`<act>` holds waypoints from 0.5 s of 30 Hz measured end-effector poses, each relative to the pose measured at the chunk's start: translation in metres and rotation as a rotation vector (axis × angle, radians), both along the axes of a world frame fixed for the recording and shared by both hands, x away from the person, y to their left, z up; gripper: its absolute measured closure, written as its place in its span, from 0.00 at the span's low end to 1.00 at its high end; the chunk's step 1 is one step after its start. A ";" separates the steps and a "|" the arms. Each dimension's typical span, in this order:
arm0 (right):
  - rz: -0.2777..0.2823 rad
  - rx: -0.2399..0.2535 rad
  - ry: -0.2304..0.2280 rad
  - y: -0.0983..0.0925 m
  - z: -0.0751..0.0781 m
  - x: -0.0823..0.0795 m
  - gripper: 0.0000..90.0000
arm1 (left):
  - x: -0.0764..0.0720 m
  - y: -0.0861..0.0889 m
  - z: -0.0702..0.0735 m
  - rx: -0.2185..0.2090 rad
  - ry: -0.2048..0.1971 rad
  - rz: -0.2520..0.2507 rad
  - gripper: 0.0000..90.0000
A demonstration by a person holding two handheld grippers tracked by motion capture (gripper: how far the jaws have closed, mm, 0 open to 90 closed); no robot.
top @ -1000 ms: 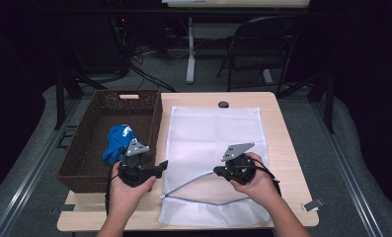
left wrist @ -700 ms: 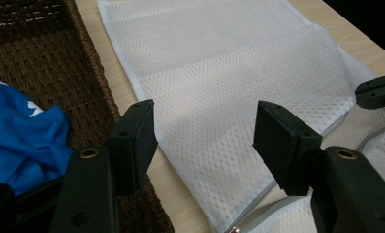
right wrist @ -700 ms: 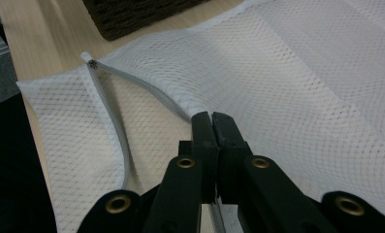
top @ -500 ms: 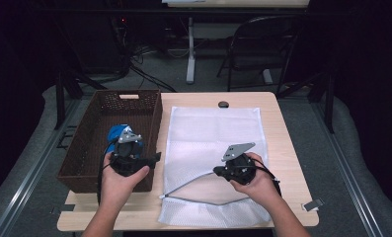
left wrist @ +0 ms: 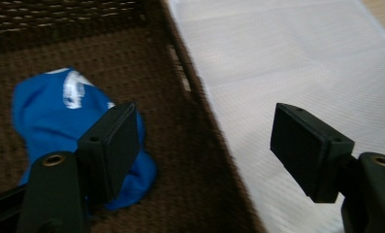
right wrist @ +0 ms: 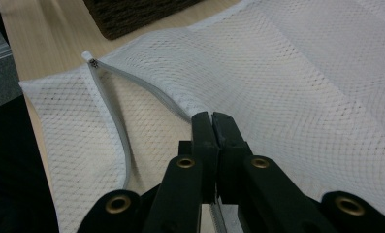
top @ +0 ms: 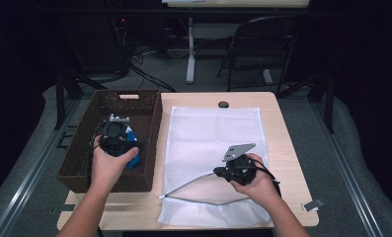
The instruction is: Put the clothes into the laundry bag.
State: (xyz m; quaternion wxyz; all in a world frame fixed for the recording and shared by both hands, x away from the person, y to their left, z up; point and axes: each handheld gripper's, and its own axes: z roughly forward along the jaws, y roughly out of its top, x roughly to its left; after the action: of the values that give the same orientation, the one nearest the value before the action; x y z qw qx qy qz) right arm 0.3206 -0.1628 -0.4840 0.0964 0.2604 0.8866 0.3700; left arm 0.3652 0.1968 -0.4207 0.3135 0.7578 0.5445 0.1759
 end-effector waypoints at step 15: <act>-0.003 0.003 0.006 0.000 -0.002 0.000 0.99 | 0.046 0.030 -0.007 0.018 0.094 0.111 0.29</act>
State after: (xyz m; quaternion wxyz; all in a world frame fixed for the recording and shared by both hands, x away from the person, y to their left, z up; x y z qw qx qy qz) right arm 0.3211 -0.1631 -0.4858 0.0939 0.2629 0.8858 0.3706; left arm 0.4110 0.2269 -0.4279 0.2707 0.7366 0.5981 0.1621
